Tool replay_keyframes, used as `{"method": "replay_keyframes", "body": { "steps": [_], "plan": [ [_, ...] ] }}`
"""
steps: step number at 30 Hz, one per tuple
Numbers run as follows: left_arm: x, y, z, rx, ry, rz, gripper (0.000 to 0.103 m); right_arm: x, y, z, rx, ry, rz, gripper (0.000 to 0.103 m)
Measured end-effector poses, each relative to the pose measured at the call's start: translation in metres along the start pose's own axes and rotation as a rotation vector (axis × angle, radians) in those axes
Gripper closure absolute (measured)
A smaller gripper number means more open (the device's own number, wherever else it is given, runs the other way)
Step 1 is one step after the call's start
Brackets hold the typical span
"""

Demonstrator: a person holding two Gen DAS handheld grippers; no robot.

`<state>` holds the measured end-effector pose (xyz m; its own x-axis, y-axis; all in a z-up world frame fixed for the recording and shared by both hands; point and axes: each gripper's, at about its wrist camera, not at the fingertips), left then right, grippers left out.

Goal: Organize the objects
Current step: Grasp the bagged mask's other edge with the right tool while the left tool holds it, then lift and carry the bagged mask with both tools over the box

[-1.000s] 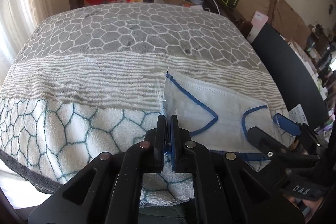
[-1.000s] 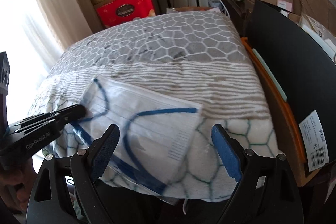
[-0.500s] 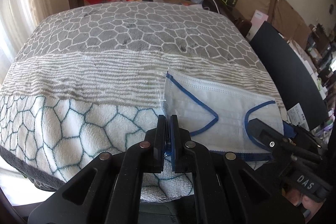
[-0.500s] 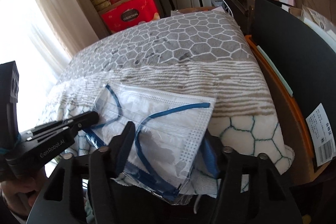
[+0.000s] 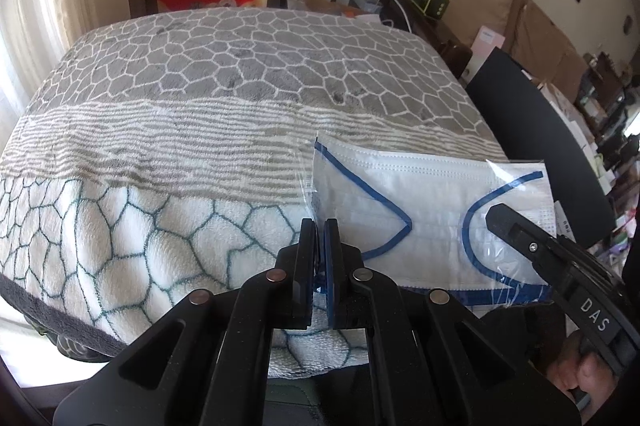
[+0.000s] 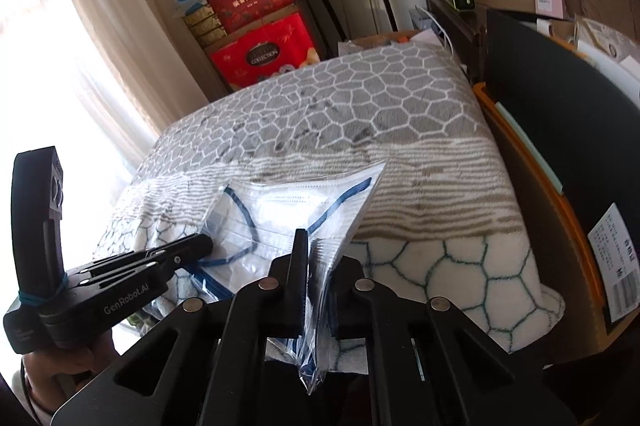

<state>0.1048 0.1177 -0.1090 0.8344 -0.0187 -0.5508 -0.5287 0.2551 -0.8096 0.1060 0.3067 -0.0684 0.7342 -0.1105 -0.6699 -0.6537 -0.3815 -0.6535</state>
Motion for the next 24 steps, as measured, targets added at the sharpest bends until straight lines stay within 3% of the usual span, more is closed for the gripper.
{"method": "replay_keyframes", "body": {
  "steps": [11,24],
  "plan": [
    [-0.013,-0.023,0.01,0.016,0.009,0.098,0.099,-0.017,-0.02,-0.014,0.076,-0.126,0.08,0.098],
    [-0.029,-0.064,0.046,-0.064,0.121,0.279,0.099,-0.039,-0.051,-0.028,0.154,-0.305,0.179,0.098]
  ]
}}
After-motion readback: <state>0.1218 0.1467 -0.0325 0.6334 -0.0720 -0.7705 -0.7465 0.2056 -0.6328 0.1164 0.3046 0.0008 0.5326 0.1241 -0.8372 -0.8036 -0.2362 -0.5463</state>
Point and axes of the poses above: each gripper's, at about its wrist camera, not at the fingertips, and y roughly the way its jaws point, z to its right, x to its underside
